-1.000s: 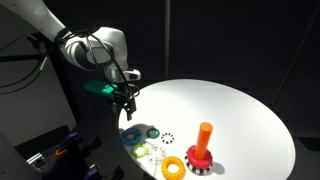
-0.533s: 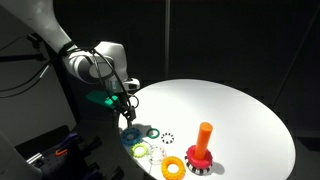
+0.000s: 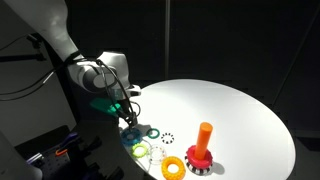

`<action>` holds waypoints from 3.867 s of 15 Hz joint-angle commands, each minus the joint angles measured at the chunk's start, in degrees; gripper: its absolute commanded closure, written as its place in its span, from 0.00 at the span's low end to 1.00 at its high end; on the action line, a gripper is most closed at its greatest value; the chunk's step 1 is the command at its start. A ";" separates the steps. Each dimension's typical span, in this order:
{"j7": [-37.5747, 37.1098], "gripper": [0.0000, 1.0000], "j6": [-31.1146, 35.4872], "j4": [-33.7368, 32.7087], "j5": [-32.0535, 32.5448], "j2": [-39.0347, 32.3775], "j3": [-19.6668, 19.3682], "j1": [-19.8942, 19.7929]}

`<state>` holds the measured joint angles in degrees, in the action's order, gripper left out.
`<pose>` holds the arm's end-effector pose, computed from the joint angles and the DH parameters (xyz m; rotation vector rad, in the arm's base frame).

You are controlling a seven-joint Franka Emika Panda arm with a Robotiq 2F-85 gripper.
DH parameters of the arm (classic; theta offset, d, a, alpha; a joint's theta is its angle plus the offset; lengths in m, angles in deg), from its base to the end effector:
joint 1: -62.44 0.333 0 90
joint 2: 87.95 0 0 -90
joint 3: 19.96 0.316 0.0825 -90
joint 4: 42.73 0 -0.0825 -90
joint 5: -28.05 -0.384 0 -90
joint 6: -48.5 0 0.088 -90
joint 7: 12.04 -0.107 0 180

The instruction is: Pick up the blue ring from the table and put it on the ring holder

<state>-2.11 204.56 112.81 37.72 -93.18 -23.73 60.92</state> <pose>0.3926 -0.0309 0.1908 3.0601 0.3661 -0.1396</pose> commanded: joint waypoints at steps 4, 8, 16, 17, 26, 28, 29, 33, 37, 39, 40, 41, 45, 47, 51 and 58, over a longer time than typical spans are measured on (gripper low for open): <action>0.16 0.00 2.73 -2.44 -1.13 -4.77 0.59 -0.70; 0.27 0.00 3.13 -2.96 -1.43 -6.29 0.82 -0.77; 0.22 0.27 2.97 -3.07 -1.36 -6.95 1.04 -0.73; 0.18 0.35 2.94 -3.05 -1.27 -6.84 0.99 -0.73; -0.12 0.89 0.65 -3.49 0.32 -2.63 -0.59 -1.02; -0.26 0.89 -0.31 -3.80 0.76 -0.82 -1.22 -1.17; -0.10 0.89 -1.24 -4.14 0.83 0.33 -1.53 -1.42; 0.26 0.89 -5.64 -6.24 1.43 3.55 -2.45 -2.64; 3.17 0.89 -12.73 -10.69 0.05 4.19 -2.91 -4.15; 4.96 0.89 -16.36 -13.41 -0.37 3.92 -3.28 -4.89; 5.66 0.89 -18.06 -14.86 -0.36 3.75 -3.53 -5.33; 5.98 0.89 -19.48 -16.18 -0.05 3.62 -3.76 -5.71; 6.80 0.89 -24.60 -21.36 1.10 3.87 -5.01 -7.16; 7.65 0.89 -26.70 -23.63 1.00 4.22 -5.66 -7.83; 8.34 0.89 -29.46 -27.36 0.92 3.96 -6.97 -9.16; 8.83 0.89 -30.99 -31.22 0.45 2.49 -9.51 -11.64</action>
<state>5.47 175.59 84.48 37.80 -89.61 -32.46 50.38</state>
